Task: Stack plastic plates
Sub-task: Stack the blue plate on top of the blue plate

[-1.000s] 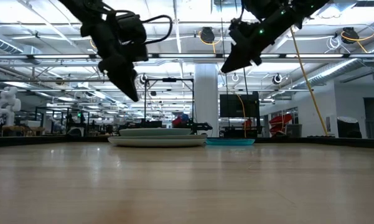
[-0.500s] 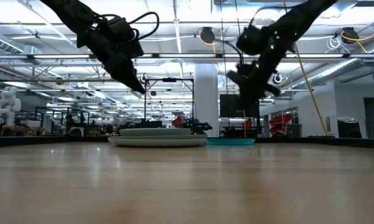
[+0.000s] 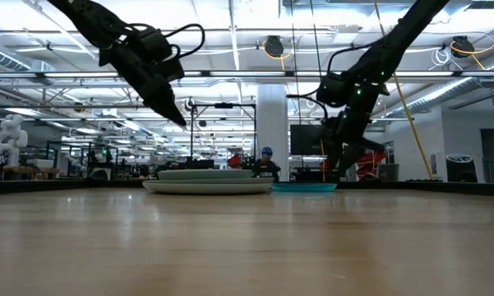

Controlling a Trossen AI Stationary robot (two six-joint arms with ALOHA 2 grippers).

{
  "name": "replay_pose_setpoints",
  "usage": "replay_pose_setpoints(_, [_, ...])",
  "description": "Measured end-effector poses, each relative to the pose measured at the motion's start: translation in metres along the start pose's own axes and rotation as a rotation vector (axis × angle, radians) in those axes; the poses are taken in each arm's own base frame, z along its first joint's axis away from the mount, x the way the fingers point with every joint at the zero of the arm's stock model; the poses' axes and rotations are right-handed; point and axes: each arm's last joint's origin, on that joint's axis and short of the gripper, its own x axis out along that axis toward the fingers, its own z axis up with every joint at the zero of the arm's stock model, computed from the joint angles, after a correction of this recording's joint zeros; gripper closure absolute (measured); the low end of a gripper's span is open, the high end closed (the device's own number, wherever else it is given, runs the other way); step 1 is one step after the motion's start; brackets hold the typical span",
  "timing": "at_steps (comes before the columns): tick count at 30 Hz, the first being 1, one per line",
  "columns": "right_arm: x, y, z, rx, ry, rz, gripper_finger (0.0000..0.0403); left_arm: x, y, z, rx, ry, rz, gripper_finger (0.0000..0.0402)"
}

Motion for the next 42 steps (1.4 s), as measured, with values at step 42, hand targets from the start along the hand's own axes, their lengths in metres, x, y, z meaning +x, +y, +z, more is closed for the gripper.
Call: replay_pose_setpoints(42, [0.041,0.003,0.002,-0.004,-0.037,0.017,0.0396,-0.006,0.017,-0.007,-0.037,-0.01,0.059,0.0319])
